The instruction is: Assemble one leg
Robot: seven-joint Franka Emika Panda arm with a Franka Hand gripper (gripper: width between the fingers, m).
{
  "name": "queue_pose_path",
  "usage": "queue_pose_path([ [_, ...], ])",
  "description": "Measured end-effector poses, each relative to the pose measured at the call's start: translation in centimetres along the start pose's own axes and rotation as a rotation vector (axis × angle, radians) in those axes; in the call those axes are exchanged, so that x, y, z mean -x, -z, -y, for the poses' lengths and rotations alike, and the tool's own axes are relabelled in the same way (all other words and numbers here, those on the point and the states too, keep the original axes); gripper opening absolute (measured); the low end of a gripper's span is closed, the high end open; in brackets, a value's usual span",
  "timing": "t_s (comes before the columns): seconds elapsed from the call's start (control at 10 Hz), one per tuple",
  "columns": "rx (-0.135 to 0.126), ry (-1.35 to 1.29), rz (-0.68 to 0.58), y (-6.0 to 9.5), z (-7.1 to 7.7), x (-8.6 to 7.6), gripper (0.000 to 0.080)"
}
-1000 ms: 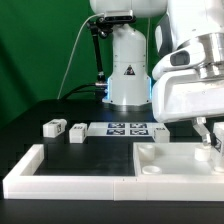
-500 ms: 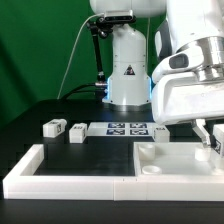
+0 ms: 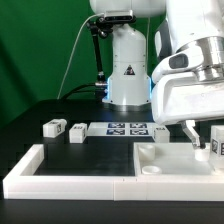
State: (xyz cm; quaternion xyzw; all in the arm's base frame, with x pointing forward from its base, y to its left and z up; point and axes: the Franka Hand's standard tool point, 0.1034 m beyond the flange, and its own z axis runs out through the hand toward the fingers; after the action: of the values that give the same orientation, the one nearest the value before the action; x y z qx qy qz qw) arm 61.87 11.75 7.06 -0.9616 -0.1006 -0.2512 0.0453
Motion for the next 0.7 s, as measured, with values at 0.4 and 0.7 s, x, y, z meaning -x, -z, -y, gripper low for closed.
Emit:
queue_pose_path([
  [0.4, 0.000, 0.000, 0.000, 0.00, 0.00, 0.00, 0.0649],
  [0.7, -0.014, -0.018, 0.075, 0.93, 0.58, -0.49, 0.0649],
])
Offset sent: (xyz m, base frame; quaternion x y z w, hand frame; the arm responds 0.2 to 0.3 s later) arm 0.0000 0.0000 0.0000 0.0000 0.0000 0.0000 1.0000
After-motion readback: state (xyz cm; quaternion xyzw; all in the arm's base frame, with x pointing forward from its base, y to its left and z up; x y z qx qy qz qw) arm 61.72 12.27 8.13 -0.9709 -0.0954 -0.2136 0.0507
